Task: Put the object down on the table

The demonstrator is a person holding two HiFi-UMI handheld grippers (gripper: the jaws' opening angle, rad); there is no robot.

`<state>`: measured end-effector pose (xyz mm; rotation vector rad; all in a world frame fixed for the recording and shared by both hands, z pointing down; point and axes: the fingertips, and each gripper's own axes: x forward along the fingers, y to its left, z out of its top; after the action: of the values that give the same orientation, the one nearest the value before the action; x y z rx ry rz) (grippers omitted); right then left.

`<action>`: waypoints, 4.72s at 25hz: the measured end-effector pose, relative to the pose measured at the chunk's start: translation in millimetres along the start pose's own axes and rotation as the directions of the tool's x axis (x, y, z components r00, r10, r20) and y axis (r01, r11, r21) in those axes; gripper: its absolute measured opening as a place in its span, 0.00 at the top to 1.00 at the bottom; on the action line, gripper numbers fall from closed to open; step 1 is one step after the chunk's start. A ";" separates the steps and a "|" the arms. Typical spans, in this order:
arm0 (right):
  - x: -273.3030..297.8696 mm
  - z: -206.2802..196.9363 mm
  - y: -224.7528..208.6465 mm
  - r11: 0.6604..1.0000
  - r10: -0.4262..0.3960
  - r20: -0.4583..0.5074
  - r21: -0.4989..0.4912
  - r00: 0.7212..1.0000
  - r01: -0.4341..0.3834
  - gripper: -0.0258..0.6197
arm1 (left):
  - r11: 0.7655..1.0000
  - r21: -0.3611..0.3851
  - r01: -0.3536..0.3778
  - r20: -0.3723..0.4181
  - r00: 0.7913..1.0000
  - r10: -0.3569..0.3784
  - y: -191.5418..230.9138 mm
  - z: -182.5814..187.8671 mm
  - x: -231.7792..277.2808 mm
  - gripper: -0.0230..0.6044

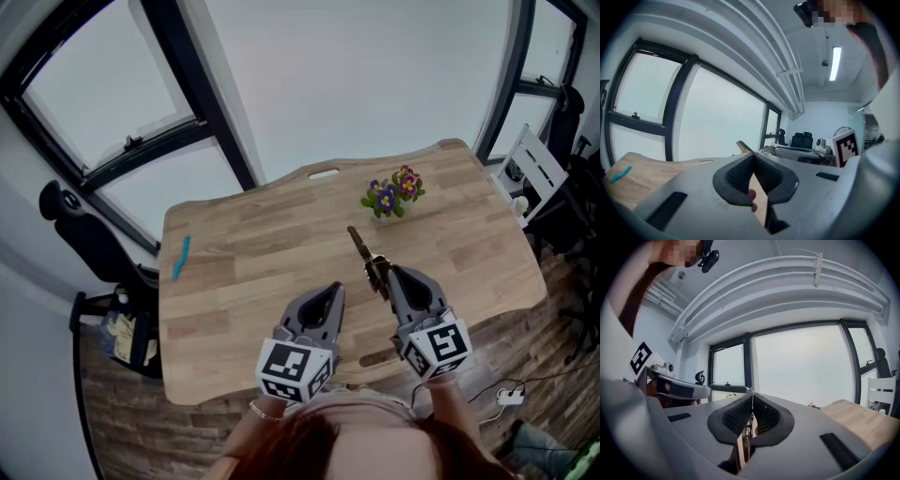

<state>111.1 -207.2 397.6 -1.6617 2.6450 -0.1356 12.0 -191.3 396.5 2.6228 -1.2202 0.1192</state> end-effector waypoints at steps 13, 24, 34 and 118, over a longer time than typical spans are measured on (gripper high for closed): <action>44.7 -47.7 1.6 0.999 0.002 -0.131 -0.050 0.991 -0.009 0.95 | 1.000 -0.005 0.018 -0.027 0.999 -0.018 29.2 -7.0 11.6 0.96; 71.2 -91.5 3.3 0.998 -0.003 -0.235 -0.060 0.972 -0.012 0.95 | 1.000 -0.013 0.007 -0.049 0.999 -0.007 52.8 -19.8 18.3 0.96; 86.1 -129.6 -3.2 0.994 -0.014 -0.319 -0.104 0.948 -0.021 0.95 | 1.000 -0.014 -0.012 -0.063 0.998 0.011 67.2 -27.9 24.0 0.96; 127.0 -253.5 -2.1 0.937 0.004 -0.585 -0.282 0.811 -0.208 0.94 | 0.990 -0.137 -0.045 -0.140 0.990 0.025 103.4 -59.6 43.2 0.96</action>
<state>42.8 -305.8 654.5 -1.7791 3.3791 -0.2351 -37.1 -272.2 481.1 2.4303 -1.1830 0.2099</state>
